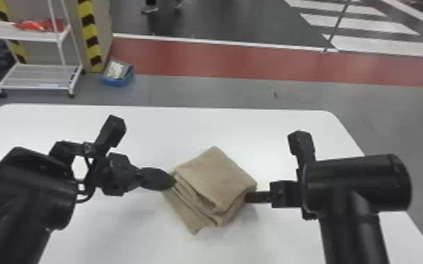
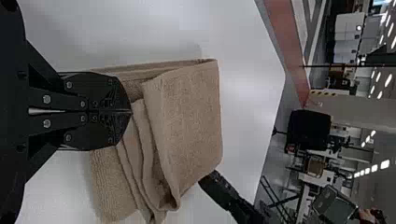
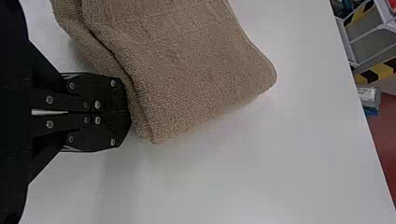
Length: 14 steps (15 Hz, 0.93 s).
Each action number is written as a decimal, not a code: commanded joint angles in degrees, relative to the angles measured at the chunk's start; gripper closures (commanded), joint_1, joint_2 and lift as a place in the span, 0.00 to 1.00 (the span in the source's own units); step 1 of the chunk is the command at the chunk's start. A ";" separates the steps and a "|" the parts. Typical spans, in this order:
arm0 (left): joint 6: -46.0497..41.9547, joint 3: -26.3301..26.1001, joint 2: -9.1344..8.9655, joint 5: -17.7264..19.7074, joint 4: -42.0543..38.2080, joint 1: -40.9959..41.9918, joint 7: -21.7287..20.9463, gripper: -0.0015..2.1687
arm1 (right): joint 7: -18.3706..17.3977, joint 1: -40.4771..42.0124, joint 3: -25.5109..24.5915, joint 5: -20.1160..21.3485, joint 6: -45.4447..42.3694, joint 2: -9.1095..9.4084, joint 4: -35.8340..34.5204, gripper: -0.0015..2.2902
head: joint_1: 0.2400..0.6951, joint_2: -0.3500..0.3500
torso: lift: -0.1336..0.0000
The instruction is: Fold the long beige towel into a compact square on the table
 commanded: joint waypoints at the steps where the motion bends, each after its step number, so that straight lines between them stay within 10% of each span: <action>1: 1.24 -0.13 0.00 0.30 -1.83 1.06 -1.36 0.91 | -1.62 -2.09 0.03 -0.19 0.29 0.05 2.83 0.98 | 1.00 0.24 | 0.07; 14: 5.29 -0.48 1.14 0.83 -10.88 5.54 -7.07 0.91 | -10.14 -11.67 -0.76 -4.24 0.29 0.05 13.72 0.98 | 1.00 0.19 | 0.07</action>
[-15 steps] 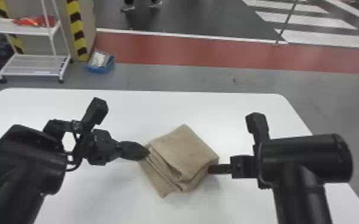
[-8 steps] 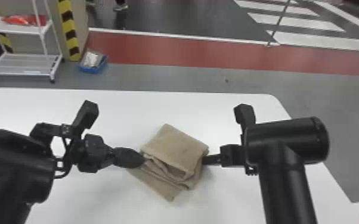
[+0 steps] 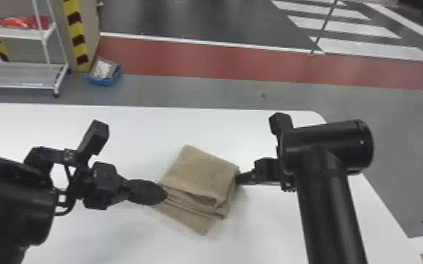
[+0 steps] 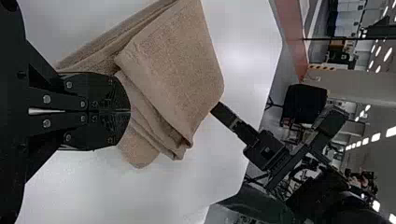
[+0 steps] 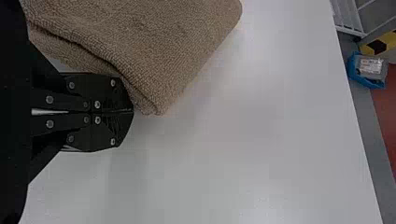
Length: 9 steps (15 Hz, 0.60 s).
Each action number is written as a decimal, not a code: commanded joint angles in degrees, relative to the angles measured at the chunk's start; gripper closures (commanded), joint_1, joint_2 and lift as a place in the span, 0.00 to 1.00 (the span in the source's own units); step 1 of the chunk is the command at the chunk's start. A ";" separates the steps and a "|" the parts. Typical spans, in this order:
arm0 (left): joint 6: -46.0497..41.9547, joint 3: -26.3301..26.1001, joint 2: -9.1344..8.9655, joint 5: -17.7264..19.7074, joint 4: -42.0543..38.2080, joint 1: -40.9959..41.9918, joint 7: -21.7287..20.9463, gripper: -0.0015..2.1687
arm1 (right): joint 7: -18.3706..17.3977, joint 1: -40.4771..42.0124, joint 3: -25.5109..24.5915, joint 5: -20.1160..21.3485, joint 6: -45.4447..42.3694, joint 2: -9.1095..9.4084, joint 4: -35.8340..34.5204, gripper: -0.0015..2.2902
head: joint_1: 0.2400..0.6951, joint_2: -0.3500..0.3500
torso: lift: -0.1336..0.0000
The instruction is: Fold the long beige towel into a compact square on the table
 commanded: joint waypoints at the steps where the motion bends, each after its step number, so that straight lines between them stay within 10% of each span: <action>1: 0.50 0.68 0.25 0.13 -1.78 0.82 0.67 0.91 | -0.13 -0.29 -0.01 -0.90 0.30 0.05 0.04 0.98 | 1.00 0.20 | 0.07; 9: -3.55 1.21 -0.46 1.10 2.00 0.29 14.65 0.91 | -0.13 1.56 -0.62 -0.90 0.30 0.05 -3.57 0.98 | 1.00 0.26 | 0.07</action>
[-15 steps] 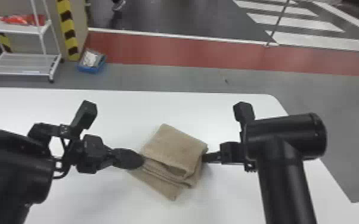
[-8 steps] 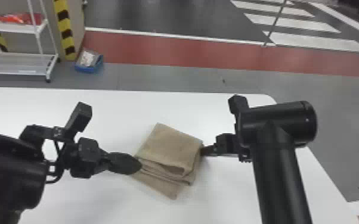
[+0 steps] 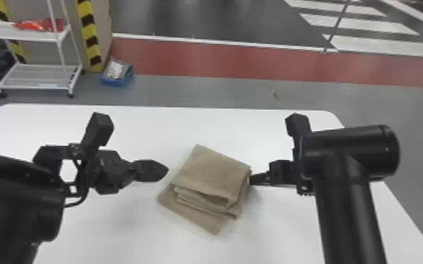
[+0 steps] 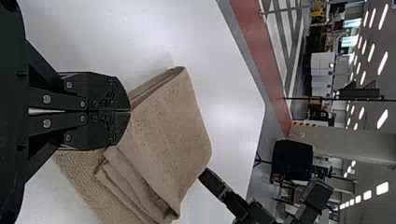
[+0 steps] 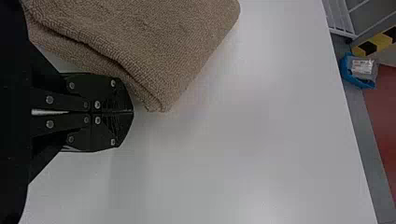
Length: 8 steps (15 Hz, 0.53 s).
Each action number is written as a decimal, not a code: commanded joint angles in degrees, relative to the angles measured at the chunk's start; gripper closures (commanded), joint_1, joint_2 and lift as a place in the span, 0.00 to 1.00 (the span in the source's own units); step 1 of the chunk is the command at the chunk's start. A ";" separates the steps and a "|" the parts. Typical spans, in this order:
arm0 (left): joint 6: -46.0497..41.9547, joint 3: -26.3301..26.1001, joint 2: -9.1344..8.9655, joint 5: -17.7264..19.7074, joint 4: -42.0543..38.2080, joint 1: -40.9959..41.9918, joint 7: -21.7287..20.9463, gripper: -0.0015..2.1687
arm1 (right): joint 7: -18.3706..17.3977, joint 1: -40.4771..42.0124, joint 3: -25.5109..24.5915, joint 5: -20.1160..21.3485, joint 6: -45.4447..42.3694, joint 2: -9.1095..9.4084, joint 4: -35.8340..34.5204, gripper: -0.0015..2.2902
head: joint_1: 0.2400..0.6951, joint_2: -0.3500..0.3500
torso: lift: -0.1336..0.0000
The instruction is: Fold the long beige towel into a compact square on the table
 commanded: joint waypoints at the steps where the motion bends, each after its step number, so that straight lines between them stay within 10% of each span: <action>1: -1.23 -1.34 -0.13 -0.87 2.62 -0.09 0.06 0.91 | -0.43 -0.63 0.25 0.00 0.29 0.05 0.10 0.98 | 1.00 0.25 | 0.07; 8: -0.53 -1.52 0.23 -0.87 1.13 2.28 -4.34 0.91 | -3.50 -2.56 0.25 -2.64 0.29 0.05 3.18 0.98 | 1.00 0.22 | 0.07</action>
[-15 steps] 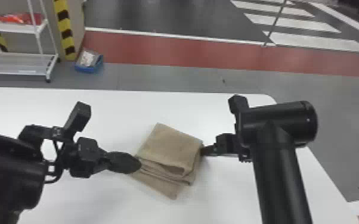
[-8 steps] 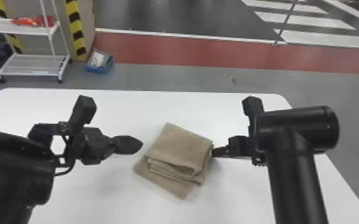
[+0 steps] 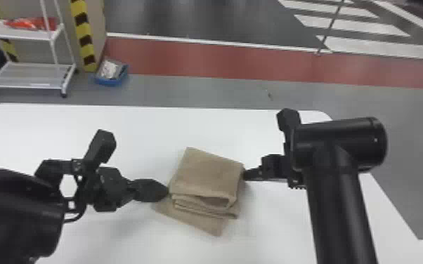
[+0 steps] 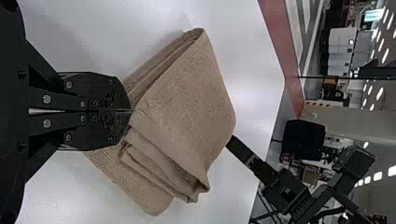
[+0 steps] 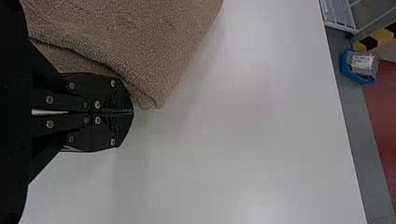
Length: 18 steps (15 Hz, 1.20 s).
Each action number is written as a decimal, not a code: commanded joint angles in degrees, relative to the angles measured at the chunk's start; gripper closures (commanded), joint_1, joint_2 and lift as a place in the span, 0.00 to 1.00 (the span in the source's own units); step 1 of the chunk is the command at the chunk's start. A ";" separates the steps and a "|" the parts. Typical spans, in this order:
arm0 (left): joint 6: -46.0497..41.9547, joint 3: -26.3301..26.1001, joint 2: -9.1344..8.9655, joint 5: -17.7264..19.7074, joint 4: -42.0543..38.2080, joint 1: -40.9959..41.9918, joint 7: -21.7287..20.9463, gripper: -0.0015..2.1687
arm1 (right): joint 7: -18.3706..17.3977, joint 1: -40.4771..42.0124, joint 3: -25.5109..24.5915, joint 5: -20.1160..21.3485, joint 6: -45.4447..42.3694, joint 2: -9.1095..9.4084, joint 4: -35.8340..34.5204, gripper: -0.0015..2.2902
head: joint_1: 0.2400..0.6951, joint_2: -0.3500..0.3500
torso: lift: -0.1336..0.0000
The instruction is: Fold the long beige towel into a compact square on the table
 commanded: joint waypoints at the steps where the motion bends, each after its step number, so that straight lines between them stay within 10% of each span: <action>1: 0.56 0.08 0.22 -0.12 -1.72 1.23 -0.85 0.91 | -0.21 -0.05 -0.23 -1.44 0.29 0.05 0.48 0.98 | 1.00 0.22 | 0.07; 18: 4.25 -0.10 0.39 -0.30 -7.87 4.84 -4.28 0.91 | -6.36 -0.05 0.12 -8.74 -15.47 0.05 5.13 0.98 | 1.00 0.24 | 0.07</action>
